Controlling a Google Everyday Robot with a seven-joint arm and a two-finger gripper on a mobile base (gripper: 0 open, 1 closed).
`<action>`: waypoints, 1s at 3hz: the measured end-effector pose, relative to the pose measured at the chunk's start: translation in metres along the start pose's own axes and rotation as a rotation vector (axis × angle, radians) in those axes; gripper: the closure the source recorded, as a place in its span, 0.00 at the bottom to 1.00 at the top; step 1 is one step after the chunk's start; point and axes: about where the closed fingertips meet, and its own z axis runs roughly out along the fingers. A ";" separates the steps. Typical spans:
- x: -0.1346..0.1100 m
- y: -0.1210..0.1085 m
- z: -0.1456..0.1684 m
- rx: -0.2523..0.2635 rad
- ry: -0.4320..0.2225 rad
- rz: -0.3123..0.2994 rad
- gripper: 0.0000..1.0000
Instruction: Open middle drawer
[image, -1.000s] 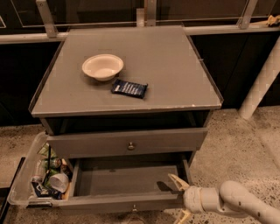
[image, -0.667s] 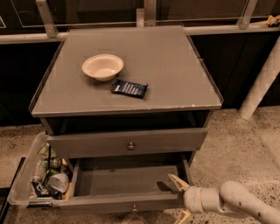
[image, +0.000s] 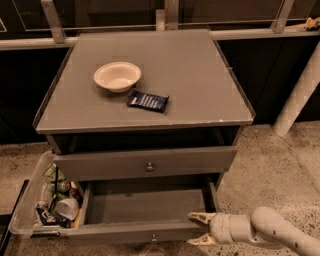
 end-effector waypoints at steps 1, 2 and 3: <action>-0.001 0.008 -0.003 -0.001 -0.016 -0.001 0.65; 0.004 0.042 -0.007 -0.016 -0.050 0.011 0.87; -0.001 0.038 -0.010 -0.016 -0.050 0.011 1.00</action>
Offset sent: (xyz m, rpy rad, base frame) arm -0.1350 -0.0595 -0.0425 0.1121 0.0379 -0.0035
